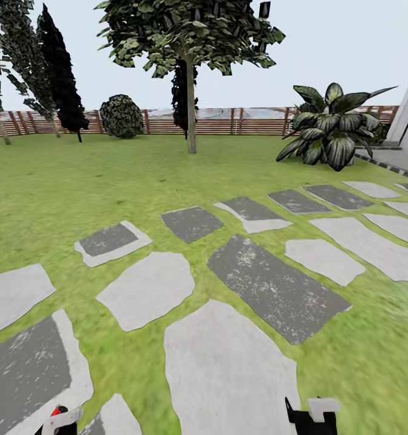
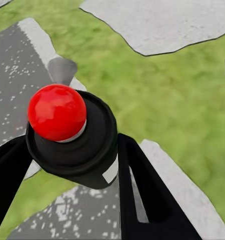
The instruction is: In the garden, pick up the pesticide atomizer on the floor and spray pesticide onto both trees until each tree trunk is fully covered.
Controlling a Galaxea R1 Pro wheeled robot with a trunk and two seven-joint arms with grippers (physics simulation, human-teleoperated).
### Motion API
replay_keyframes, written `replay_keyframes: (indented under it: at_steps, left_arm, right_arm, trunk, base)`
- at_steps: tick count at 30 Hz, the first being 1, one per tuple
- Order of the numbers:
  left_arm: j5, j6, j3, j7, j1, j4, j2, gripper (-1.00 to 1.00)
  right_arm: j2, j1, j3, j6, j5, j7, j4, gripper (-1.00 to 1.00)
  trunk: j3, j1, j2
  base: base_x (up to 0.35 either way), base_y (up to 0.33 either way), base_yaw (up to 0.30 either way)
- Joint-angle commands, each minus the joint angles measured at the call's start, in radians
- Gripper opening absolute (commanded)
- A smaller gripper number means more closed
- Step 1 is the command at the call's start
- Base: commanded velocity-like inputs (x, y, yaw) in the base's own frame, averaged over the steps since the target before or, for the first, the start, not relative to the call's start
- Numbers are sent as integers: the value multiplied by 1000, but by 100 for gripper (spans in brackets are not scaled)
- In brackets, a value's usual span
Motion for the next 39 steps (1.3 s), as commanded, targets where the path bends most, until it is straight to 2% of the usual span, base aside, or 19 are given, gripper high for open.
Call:
replay_keyframes:
  at_steps: [1,11,39]
  left_arm:
    - [5,-3,-1,0,-1,0,0,-100]
    - [5,-2,-1,0,-1,0,0,-100]
    - [5,-3,-1,0,-1,1,0,-100]
  right_arm:
    - [0,-1,0,-3,1,-2,1,100]
    - [0,-1,0,-3,1,-2,-1,100]
    - [0,-1,0,-3,1,-2,1,100]
  trunk:
    - [-1,0,0]
    - [-8,0,0]
    - [-9,0,0]
  base:
    - [338,0,0]
    - [338,0,15]
    - [338,0,0]
